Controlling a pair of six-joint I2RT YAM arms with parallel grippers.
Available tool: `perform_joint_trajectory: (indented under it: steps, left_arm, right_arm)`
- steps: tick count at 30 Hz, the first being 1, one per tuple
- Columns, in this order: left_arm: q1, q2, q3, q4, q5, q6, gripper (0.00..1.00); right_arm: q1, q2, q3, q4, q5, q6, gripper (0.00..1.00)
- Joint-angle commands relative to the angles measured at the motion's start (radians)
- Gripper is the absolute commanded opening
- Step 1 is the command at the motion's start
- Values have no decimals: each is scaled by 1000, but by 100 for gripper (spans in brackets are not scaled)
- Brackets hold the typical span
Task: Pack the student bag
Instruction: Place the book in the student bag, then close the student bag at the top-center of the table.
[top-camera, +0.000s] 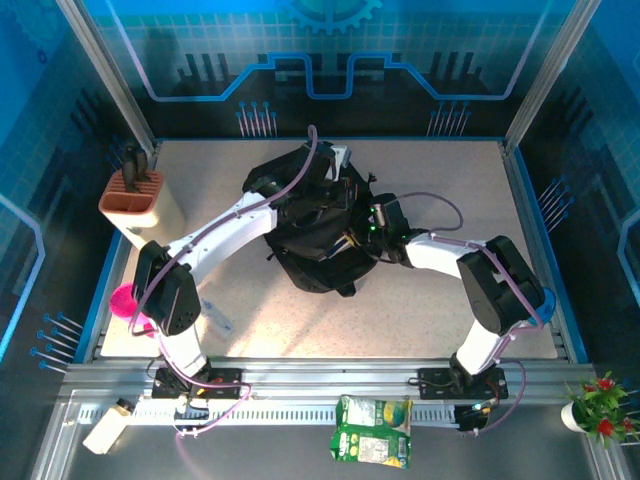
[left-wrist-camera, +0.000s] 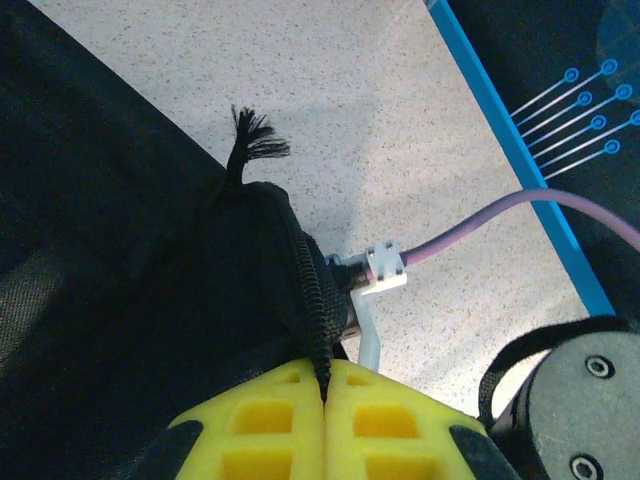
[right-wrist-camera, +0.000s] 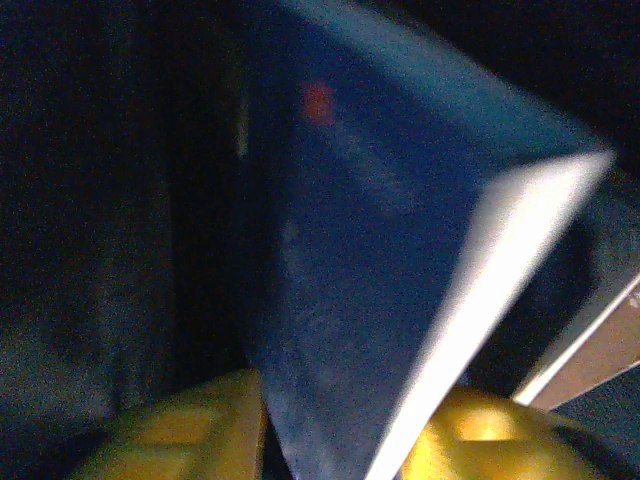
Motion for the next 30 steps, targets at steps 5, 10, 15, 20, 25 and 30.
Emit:
perform_joint_trajectory:
  steps: [5, 10, 15, 20, 25, 30]
  left_arm:
    - [20, -63, -36, 101, 38, -54, 0]
    - [27, -59, -72, 95, 107, -57, 7]
    - [27, -25, -100, 39, 192, -43, 27]
    - [49, -25, -146, -27, 164, -67, 47]
    - [133, -123, -292, -12, 111, -140, 53]
    - [273, -248, -496, 24, 92, -244, 50]
  right_arm:
    - [-63, -194, -130, 24, -119, -56, 63]
    - [-139, -467, -186, -233, -26, -159, 73]
    - [-211, -662, -171, -407, 56, -288, 80]
    - [-237, -701, -126, -472, 57, -344, 84]
    - [-237, -667, -128, -464, 20, -336, 85]
    - [-234, -639, -156, -444, 1, -318, 85]
